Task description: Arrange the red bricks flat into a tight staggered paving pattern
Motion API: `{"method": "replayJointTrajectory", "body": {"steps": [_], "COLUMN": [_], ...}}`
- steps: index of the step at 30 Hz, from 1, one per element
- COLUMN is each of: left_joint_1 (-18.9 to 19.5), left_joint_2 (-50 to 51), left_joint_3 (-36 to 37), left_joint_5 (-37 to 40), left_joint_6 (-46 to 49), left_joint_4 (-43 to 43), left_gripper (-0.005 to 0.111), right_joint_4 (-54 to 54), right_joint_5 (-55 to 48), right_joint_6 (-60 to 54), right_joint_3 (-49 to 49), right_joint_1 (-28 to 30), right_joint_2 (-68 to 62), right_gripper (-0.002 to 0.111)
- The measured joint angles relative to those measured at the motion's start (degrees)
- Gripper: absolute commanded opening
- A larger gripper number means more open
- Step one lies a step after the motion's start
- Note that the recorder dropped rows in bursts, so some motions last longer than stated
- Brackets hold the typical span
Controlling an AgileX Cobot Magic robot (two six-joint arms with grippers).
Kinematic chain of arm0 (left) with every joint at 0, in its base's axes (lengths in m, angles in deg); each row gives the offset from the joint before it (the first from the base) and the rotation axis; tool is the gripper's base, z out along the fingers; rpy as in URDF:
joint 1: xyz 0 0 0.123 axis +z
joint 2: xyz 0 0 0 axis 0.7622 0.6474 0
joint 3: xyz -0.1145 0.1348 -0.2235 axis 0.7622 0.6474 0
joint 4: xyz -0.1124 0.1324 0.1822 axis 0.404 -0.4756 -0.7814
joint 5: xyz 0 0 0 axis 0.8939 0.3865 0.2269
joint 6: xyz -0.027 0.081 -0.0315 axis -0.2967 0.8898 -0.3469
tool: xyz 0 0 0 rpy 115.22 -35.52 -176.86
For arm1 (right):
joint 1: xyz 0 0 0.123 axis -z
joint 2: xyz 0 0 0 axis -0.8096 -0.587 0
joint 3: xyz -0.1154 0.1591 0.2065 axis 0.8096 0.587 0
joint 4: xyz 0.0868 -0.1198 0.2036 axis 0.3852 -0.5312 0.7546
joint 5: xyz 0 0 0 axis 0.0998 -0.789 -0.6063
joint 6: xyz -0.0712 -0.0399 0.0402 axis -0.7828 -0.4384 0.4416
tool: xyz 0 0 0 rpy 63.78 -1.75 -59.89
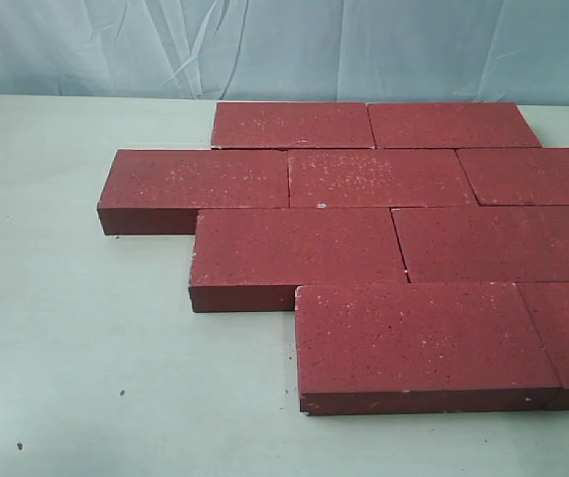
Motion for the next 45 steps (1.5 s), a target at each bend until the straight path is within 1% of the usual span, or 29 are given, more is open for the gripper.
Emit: {"method": "replayJointTrajectory", "body": {"steps": [14, 45], "left_joint_1": [0.0, 0.0], "left_joint_2": [0.0, 0.0], "left_joint_3": [0.0, 0.0], "left_joint_5": [-0.2, -0.3], "left_joint_6": [0.0, 0.0], "left_joint_4": [0.0, 0.0], "left_gripper": [0.0, 0.0], "right_joint_4": [-1.7, -1.7], "right_joint_5": [0.3, 0.0], "right_joint_6": [0.0, 0.0], "right_joint_3": [0.2, 0.2], "right_joint_1": [0.0, 0.0], "right_joint_2": [1.4, 1.4], "right_gripper": [-0.001, -0.001]}}
